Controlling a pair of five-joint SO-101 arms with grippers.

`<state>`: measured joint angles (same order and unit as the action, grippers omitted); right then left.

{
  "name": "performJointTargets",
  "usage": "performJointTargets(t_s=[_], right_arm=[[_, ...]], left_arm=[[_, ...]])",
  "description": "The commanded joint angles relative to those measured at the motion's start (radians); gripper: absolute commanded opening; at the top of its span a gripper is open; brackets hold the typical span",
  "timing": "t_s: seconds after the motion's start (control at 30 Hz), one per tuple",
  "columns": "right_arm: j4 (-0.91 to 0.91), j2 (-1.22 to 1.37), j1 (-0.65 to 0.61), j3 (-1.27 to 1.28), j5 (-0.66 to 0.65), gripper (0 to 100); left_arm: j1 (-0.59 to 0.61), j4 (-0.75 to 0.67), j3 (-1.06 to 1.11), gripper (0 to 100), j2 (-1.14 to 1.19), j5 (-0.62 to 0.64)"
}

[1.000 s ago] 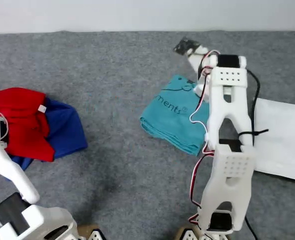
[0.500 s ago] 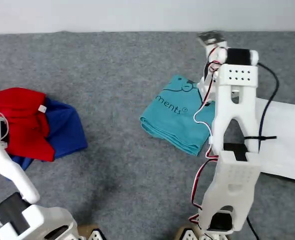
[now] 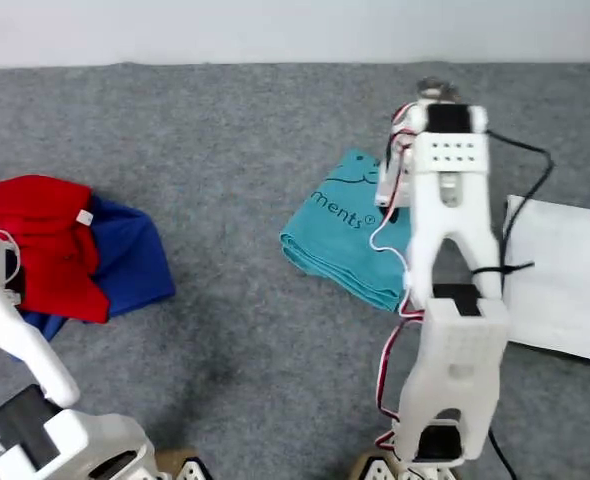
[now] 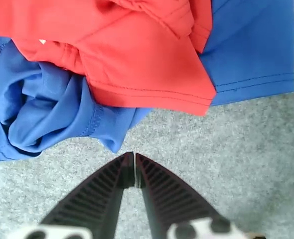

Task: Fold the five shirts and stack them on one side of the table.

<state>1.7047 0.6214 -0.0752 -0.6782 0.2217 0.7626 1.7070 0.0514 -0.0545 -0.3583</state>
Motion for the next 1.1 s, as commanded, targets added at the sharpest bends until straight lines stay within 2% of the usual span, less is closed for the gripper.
performJointTargets(t_s=[0.0,0.23,0.4,0.47,0.53,0.63,0.73,0.9,1.07], right_arm=[[-0.076,0.045,-0.013,-0.005,0.075,41.7],[-0.209,0.188,-0.013,-0.006,0.186,41.6],[-0.245,0.277,-0.036,-0.009,0.199,41.0],[-0.220,0.286,-0.036,-0.041,0.193,35.5],[-0.199,0.303,-0.028,-0.068,0.190,25.7],[-0.173,0.325,-0.021,-0.095,0.098,10.4],[-0.171,0.328,-0.016,-0.101,0.003,1.3],[-0.124,0.325,-0.005,-0.133,-0.066,1.0],[0.077,0.326,0.025,-0.345,-0.201,1.0]], left_arm=[[-0.008,0.009,-0.010,2,-0.046,-0.003],[-0.003,0.009,-0.010,2,-0.046,-0.003],[-0.006,0.008,-0.010,2,-0.046,-0.003],[-0.008,0.005,-0.010,2,-0.046,-0.003],[-0.008,0.003,-0.010,2,-0.044,-0.003],[-0.008,0.002,-0.010,2,-0.044,-0.003],[-0.008,0.002,-0.010,2,-0.043,-0.008],[-0.008,-0.012,-0.010,2,-0.037,-0.009],[-0.009,-0.014,-0.010,2,-0.038,-0.009]])
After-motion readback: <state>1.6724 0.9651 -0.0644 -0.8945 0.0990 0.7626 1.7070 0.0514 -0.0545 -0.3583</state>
